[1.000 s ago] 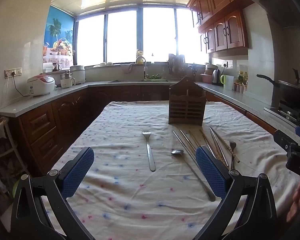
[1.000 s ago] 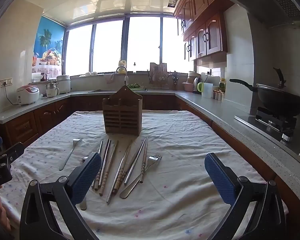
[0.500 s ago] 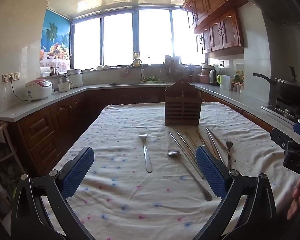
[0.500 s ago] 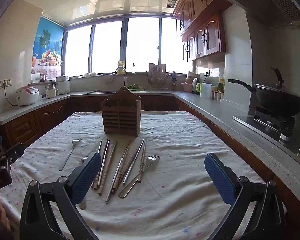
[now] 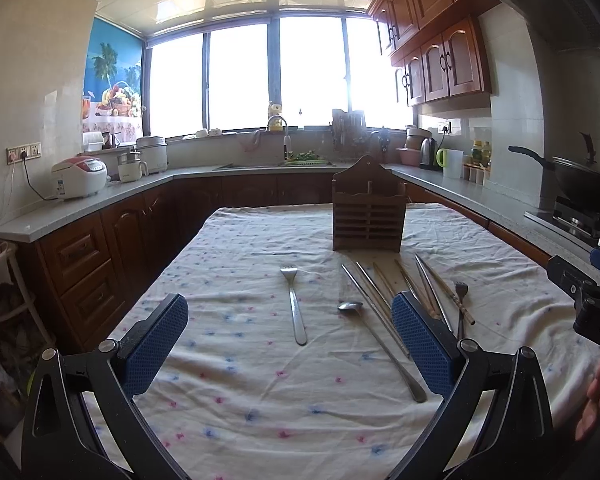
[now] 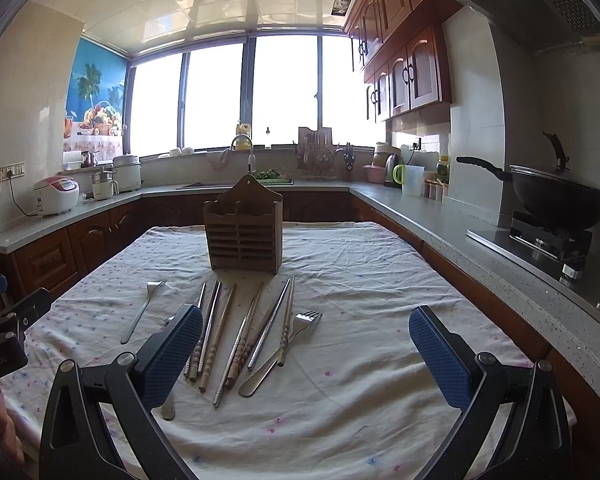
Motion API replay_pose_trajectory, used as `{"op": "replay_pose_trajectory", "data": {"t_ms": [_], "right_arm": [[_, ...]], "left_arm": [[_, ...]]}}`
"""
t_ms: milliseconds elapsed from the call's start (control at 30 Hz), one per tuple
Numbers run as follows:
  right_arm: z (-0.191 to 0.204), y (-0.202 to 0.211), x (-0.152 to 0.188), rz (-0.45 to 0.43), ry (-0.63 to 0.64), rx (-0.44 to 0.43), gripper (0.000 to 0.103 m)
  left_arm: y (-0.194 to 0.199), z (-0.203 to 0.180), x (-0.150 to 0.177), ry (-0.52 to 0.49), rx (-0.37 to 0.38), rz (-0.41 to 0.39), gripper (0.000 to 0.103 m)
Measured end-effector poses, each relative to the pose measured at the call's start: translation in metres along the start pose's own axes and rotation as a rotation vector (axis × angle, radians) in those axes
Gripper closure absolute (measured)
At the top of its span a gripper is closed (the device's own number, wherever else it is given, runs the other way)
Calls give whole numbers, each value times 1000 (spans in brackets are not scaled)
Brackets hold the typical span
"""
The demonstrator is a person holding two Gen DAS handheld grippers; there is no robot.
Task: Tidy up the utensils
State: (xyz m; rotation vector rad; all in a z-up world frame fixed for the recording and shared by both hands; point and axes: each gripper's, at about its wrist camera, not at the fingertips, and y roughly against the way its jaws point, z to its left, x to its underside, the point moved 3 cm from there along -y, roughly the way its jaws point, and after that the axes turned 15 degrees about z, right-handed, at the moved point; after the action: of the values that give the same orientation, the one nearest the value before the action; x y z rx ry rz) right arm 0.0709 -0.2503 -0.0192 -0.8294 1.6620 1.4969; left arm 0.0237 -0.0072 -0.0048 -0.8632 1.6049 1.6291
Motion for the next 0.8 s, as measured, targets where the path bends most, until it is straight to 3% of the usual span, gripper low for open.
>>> {"op": "replay_pose_trajectory", "data": {"t_ms": [800], "right_arm": [[7,-3,-2,-3,5,-35,0]], "left_arm": [[-6,7,-2,27,5,5,0]]}}
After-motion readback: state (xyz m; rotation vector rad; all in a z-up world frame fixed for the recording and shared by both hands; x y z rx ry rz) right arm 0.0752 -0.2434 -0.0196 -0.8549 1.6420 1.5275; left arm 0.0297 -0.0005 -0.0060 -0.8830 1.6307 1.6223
